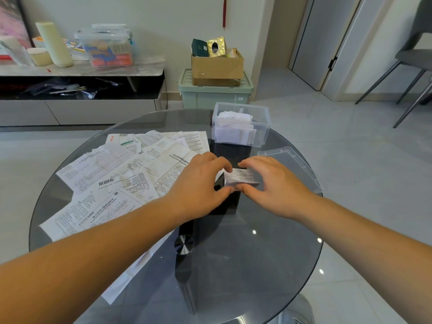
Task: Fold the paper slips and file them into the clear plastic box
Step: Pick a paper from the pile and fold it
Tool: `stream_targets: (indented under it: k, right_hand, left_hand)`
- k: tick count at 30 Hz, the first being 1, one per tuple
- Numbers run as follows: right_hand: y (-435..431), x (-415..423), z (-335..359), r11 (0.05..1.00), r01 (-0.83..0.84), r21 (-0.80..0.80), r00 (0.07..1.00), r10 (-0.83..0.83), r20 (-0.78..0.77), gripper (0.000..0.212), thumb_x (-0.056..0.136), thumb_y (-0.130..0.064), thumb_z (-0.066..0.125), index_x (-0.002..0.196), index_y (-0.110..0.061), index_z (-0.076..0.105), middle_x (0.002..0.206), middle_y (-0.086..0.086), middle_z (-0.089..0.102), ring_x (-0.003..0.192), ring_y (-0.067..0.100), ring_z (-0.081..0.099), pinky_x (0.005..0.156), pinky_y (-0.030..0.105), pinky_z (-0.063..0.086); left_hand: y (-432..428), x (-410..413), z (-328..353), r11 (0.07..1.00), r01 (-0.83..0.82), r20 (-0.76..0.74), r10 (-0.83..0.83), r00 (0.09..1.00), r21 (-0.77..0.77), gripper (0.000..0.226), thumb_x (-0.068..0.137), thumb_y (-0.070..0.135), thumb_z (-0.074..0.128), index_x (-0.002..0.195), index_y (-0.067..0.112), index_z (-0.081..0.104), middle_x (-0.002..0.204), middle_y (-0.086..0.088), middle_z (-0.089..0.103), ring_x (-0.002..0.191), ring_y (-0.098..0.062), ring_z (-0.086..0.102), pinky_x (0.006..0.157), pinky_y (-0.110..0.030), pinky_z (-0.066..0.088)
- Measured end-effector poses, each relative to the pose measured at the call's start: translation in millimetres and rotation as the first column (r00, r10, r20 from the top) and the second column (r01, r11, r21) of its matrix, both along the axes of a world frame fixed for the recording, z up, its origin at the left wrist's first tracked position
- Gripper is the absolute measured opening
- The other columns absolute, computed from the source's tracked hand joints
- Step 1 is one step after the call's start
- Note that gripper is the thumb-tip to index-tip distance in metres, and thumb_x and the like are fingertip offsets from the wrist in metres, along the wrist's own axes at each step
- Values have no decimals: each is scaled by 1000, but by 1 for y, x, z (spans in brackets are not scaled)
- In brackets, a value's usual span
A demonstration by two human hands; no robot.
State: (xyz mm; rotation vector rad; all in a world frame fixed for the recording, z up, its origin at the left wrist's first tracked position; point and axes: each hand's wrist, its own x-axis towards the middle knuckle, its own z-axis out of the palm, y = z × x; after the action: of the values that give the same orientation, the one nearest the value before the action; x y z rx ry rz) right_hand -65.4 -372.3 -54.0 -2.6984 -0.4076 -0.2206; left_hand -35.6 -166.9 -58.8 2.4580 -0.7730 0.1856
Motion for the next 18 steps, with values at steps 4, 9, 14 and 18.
stream_targets:
  k: [4,9,14,18]
  right_hand:
    - [1,0,0,1000,-1,11,1000,1,10,32,97,-42,58,124,-24,59,116,-9,61,106,13,54,91,32,45]
    - [1,2,-2,999,15,-34,1000,-14,17,34,101,-31,52,134,-24,49,117,-4,64,108,22,56,98,42,41]
    - [4,11,-4,968,-6,-252,1000,-1,-27,42,105,-35,39,147,-36,39,129,-8,53,121,18,41,98,36,27]
    - [6,13,-1,936,-46,-349,998,28,-54,38,105,-39,36,141,-36,50,123,-9,47,118,16,37,92,33,20]
  left_hand:
    - [-2,1,3,999,26,-24,-27,999,-34,15,95,37,64,106,28,70,104,11,65,97,-7,56,88,-32,50]
    - [-8,5,-3,998,-56,-59,58,997,35,17,96,39,61,107,27,66,91,10,69,84,-8,63,78,-37,56]
    - [-16,10,-4,990,-95,-40,99,994,103,28,91,41,65,114,26,59,89,7,63,87,-16,60,78,-36,53]
    - [-19,18,-4,970,-100,-68,118,991,220,35,91,51,61,119,30,64,98,3,62,95,-18,58,86,-38,52]
